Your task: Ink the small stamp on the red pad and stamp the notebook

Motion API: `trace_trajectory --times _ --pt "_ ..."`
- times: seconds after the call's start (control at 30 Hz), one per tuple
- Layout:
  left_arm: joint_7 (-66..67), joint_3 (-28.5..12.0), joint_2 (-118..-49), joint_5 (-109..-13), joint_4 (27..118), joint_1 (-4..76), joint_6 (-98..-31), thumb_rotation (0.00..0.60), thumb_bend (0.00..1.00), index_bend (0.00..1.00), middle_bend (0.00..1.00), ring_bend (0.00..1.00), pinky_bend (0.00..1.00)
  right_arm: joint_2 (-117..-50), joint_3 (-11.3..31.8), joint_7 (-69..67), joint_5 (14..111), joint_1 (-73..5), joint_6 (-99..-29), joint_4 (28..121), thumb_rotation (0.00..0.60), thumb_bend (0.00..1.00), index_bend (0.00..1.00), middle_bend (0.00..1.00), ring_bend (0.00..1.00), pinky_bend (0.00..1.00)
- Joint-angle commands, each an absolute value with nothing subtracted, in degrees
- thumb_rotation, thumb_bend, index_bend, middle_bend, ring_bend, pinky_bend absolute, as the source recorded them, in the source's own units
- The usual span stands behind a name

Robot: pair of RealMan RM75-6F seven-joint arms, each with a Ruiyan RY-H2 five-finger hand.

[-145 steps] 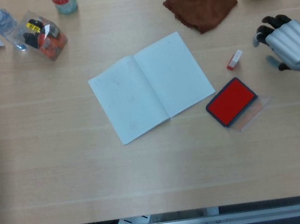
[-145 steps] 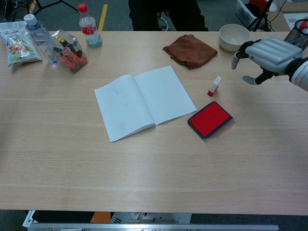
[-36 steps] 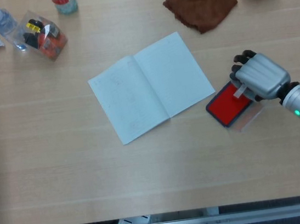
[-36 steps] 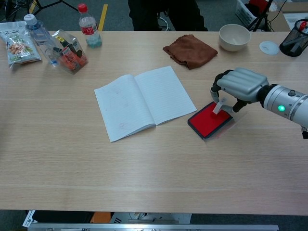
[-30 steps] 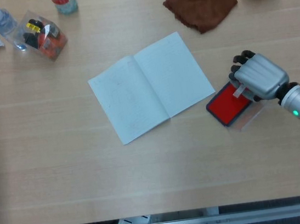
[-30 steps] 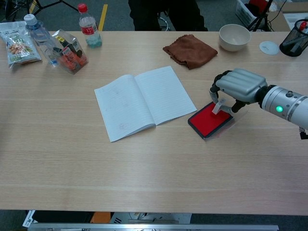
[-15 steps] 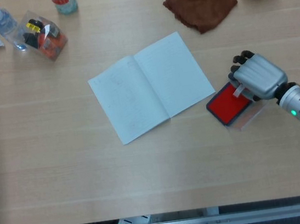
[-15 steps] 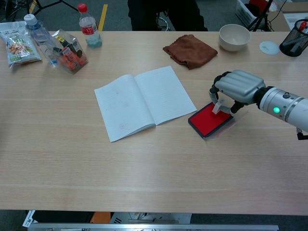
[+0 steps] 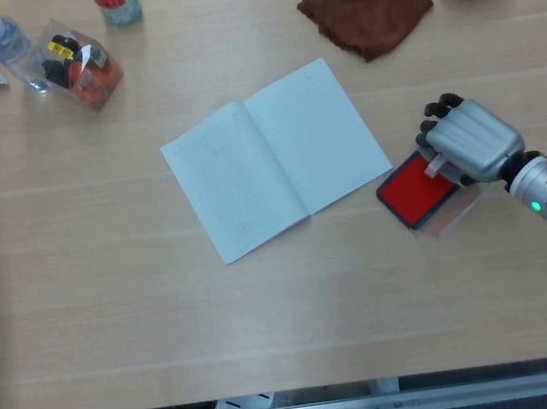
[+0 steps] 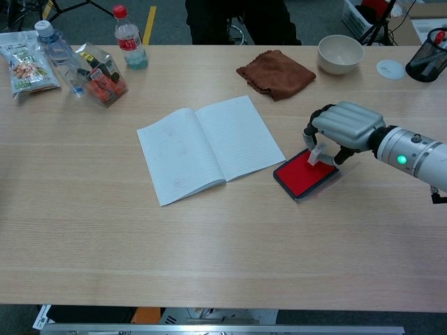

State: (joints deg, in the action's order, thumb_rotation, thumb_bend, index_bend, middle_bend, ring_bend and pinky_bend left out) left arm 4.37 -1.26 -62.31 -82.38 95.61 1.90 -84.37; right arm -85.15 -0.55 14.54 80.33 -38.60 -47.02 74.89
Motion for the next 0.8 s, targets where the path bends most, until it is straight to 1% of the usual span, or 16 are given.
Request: trace_trajectory --times 0.03,0.2,0.33,0.5,0.8 --pt "4.31 -1.28 -62.25 -82.36 95.64 1.91 -84.33 0.600 0.30 0.13 0.06 0.06 0.04 -83.96 0.31 13.03 80.39 -38.65 -47.79 76.50 0.600 0.37 0.72 0.47 0.22 0.21" --pt "4.29 -1.20 -62.10 -82.85 95.96 1.91 -84.57 0.600 0.30 0.13 0.06 0.06 0.04 -82.47 2.30 11.07 79.34 -39.49 -47.64 79.37 0.600 0.37 0.72 0.47 0.22 0.21" --pt "4.25 -1.11 -62.03 -82.95 96.12 1.73 -84.82 0.600 0.30 0.13 0.06 0.06 0.04 -83.25 4.29 11.31 77.93 -40.68 -47.41 80.07 0.600 0.37 0.72 0.47 0.22 0.21" --pt "4.25 -0.88 -61.90 -83.44 96.34 1.50 -85.22 0.600 0.30 0.13 0.06 0.06 0.04 -86.94 5.56 14.18 75.91 -42.36 -46.56 78.37 0.600 0.37 0.72 0.47 0.22 0.21" --pt "3.73 -0.68 -61.79 -83.65 96.03 1.15 -85.55 0.600 0.30 0.13 0.06 0.06 0.04 -92.48 5.42 18.39 73.99 -44.21 -45.20 74.49 0.600 0.37 0.72 0.47 0.22 0.21"
